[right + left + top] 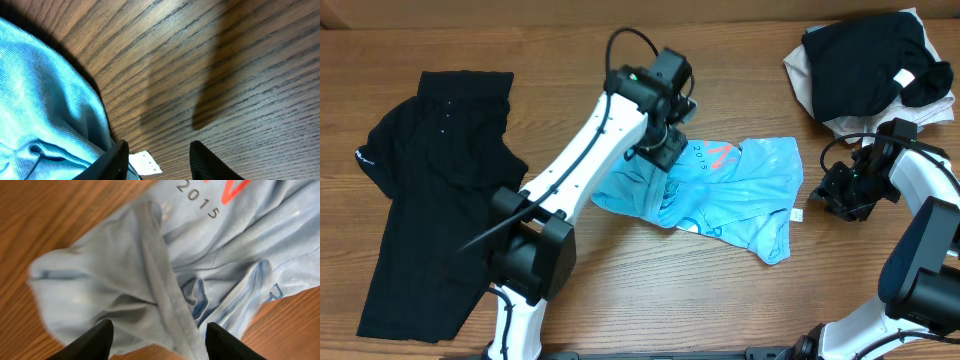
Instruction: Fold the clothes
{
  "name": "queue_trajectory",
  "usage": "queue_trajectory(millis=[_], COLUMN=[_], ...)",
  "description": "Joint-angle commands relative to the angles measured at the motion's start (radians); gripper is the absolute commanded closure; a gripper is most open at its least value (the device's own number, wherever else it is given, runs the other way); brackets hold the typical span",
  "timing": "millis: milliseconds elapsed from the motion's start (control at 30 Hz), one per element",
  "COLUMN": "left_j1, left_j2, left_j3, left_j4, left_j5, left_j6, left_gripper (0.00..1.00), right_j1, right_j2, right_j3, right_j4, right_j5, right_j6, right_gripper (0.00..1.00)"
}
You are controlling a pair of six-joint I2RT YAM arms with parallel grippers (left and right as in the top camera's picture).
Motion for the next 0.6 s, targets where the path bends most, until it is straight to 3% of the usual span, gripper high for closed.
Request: queue_trajectory(millis=[0, 133, 267, 467, 567], left_j1=[0.051, 0.064, 0.050, -0.011, -0.032], left_j2=[0.002, 0.007, 0.007, 0.007, 0.010], left_j3=[0.035, -0.010, -0.071, -0.130, -0.140], left_j4=[-0.055, -0.080, -0.029, 0.122, 0.154], left_j5=[0.018, 0.066, 0.144, 0.174, 0.106], left_j6=[-0.012, 0.082, 0.169, 0.167, 0.128], left_gripper=[0.46, 0.51, 0.44, 0.32, 0.28], right_j1=[-0.002, -0.002, -0.002, -0.002, -0.002], right_j2=[-0.029, -0.029, -0.029, -0.029, -0.029], right_j3=[0.027, 0.027, 0.027, 0.027, 0.027], right_j4=[0.002, 0.005, 0.006, 0.005, 0.002], right_j5=[0.007, 0.006, 0.006, 0.006, 0.006], right_j6=[-0.006, -0.005, -0.005, -0.005, -0.005], right_gripper=[0.56, 0.54, 0.53, 0.53, 0.53])
